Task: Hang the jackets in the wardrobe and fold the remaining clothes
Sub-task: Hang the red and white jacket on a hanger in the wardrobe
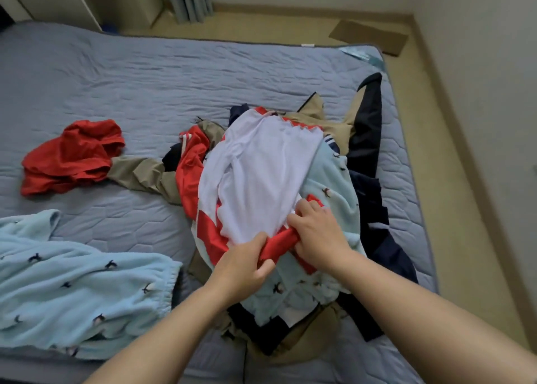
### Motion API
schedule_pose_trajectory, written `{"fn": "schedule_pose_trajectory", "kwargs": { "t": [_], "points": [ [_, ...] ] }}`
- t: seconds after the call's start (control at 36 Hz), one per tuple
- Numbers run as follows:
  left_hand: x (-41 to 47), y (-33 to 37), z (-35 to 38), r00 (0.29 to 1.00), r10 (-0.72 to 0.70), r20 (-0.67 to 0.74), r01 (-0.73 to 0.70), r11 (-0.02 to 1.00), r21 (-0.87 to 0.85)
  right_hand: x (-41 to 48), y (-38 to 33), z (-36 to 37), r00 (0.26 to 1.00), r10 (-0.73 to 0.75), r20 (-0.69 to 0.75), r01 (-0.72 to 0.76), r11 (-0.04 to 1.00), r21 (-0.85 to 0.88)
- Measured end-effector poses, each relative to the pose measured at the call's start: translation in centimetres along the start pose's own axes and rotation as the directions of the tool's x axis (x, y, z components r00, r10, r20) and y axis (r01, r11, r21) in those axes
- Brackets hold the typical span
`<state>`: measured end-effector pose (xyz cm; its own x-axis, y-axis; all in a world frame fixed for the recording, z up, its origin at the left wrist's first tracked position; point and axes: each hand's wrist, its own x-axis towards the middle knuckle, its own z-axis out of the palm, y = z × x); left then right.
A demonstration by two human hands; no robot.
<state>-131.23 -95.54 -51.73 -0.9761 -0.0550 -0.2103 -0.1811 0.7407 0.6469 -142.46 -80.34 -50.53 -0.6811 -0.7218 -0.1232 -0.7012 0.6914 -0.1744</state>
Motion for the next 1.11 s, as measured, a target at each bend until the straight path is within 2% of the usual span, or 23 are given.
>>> {"fn": "schedule_pose_trajectory", "kwargs": {
  "t": [0.17,0.31,0.47,0.53,0.58,0.64,0.72,0.81,0.89,1.11],
  "points": [
    [-0.6,6.0,-8.6,1.000,-0.019,0.010,0.021,0.982,-0.190,-0.9,-0.6,-11.2,0.974,-0.198,0.108,0.198,0.980,0.016],
    [-2.7,12.9,-16.4,0.997,0.078,-0.014,-0.079,0.996,-0.045,-3.0,-1.4,-22.7,0.986,-0.125,0.106,0.113,0.987,0.113],
    [-5.9,20.5,-27.4,0.932,0.212,-0.293,-0.164,0.970,0.181,-6.0,-4.8,-37.9,0.965,-0.127,0.228,0.050,0.947,0.317],
    [-6.8,23.0,-30.7,0.903,0.232,-0.362,-0.159,0.962,0.221,-6.8,-5.9,-42.7,0.968,-0.122,0.219,0.043,0.941,0.335],
    [-8.0,25.8,-34.1,0.869,0.261,-0.420,-0.161,0.953,0.258,-7.7,-7.0,-47.4,0.984,-0.116,0.134,0.081,0.967,0.241],
    [-9.5,28.5,-37.5,0.850,0.283,-0.444,-0.177,0.948,0.266,-8.9,-8.1,-51.5,0.993,-0.114,-0.018,0.115,0.984,0.134],
    [-12.1,32.2,-42.3,0.888,0.264,-0.376,-0.227,0.964,0.141,-10.8,-9.5,-56.8,0.961,-0.105,-0.257,0.136,0.985,0.107],
    [-15.1,35.2,-45.7,0.938,0.240,-0.251,-0.261,0.964,-0.056,-12.3,-10.6,-60.9,0.893,-0.094,-0.440,0.133,0.989,0.058],
    [-17.9,36.6,-48.1,0.965,0.221,-0.141,-0.253,0.927,-0.278,-13.8,-11.3,-63.9,0.822,-0.071,-0.565,0.127,0.990,0.060],
    [-22.0,35.8,-48.8,0.965,0.203,0.166,-0.110,0.888,-0.446,-16.3,-13.0,-68.3,0.596,0.088,-0.798,0.147,0.965,0.215]
  ]
}}
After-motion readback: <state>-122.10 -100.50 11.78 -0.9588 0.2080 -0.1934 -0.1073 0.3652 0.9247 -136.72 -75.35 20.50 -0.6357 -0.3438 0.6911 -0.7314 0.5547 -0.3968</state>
